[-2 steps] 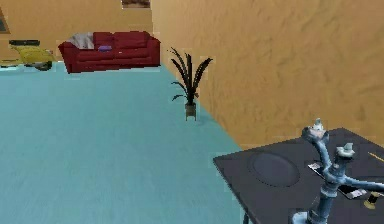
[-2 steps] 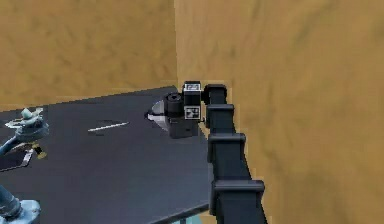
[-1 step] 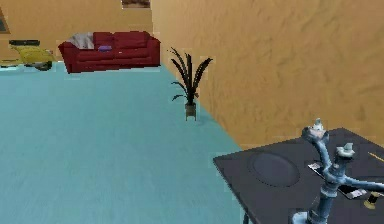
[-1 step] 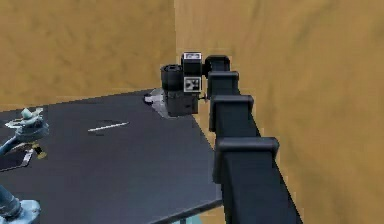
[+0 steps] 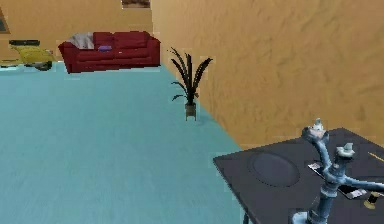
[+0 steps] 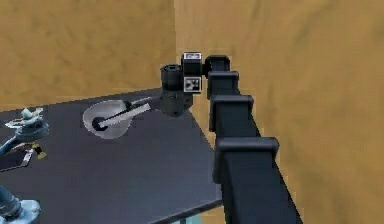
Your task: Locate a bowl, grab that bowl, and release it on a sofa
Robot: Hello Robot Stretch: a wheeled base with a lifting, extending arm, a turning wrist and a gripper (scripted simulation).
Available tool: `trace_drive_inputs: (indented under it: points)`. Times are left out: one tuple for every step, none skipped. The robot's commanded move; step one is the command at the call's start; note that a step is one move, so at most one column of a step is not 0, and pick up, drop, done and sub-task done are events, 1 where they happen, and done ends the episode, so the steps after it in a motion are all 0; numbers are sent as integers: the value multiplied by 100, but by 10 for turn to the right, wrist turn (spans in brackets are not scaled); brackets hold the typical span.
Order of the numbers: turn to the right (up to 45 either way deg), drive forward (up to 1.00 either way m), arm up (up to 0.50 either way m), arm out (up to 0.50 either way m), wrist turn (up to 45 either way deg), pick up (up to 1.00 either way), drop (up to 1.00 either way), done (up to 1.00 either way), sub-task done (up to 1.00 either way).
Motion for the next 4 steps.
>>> trace_drive_inputs:
  points:
    - [0, 0, 0, 0, -450, 0, 0, 0, 0]
    - [0, 0, 0, 0, -240, 0, 0, 0, 0]
    - [0, 0, 0, -24, 0, 0, 0, 0, 0]
    - [-450, 0, 0, 0, 0, 0, 0, 0, 0]
